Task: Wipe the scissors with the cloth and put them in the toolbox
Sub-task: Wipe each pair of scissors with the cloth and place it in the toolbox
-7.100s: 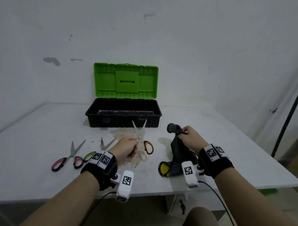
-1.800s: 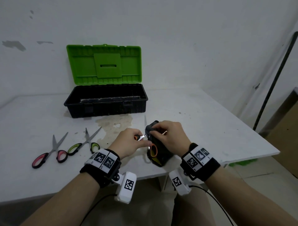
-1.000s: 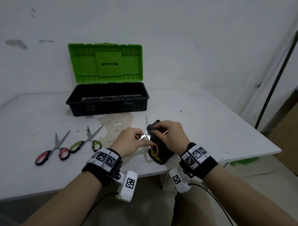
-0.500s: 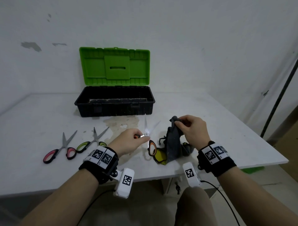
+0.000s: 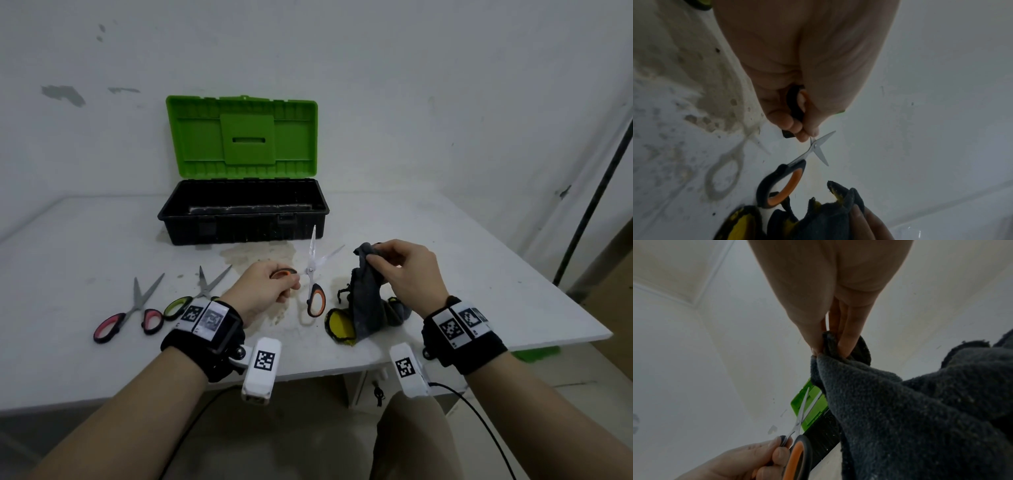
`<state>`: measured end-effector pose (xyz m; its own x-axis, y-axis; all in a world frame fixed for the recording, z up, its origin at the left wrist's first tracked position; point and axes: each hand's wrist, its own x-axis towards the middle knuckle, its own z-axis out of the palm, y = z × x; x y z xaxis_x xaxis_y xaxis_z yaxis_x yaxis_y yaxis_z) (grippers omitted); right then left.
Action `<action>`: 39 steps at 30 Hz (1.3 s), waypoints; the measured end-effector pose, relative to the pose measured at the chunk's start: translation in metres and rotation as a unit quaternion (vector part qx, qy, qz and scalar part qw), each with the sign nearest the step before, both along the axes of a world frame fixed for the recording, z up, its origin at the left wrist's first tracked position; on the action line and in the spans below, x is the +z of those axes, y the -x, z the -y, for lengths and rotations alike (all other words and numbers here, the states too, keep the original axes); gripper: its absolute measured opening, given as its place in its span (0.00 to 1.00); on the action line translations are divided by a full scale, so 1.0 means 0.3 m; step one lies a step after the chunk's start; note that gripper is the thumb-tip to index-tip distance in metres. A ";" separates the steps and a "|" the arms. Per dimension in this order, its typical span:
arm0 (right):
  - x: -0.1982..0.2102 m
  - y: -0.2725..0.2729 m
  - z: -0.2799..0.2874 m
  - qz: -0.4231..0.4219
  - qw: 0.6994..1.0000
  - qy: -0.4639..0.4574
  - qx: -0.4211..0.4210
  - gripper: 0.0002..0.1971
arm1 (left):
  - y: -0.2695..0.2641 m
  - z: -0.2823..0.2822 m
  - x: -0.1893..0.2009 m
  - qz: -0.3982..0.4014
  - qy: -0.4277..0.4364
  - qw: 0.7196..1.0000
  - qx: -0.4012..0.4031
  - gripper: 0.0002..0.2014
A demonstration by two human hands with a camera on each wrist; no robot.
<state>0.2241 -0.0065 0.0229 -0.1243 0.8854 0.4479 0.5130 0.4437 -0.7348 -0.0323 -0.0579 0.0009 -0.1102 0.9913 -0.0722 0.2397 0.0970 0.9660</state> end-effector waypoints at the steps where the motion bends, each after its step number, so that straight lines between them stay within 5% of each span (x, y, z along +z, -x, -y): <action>1: -0.001 0.002 0.003 0.001 1.000 -0.001 0.001 0.02 | -0.003 -0.002 0.000 0.008 0.001 1.000 0.001 0.05; 7: -0.012 0.078 0.041 0.019 0.999 -0.007 0.044 0.02 | -0.054 -0.006 0.003 0.073 0.027 0.997 -0.016 0.03; 13: 0.026 0.088 0.065 0.045 0.996 -0.007 0.074 0.03 | -0.035 0.006 -0.001 0.032 0.056 0.997 -0.042 0.12; 20: 0.111 0.026 0.059 0.032 0.998 -0.049 0.005 0.05 | -0.021 0.031 0.019 0.090 0.099 0.990 -0.042 0.15; 29: 0.029 0.144 0.090 0.266 0.945 -0.085 0.172 0.09 | -0.056 0.025 0.025 -0.010 0.087 0.992 -0.094 0.15; 39: -0.031 0.159 0.070 0.262 0.952 -0.063 0.147 0.08 | -0.056 0.015 0.001 -0.071 0.052 0.991 -0.098 0.13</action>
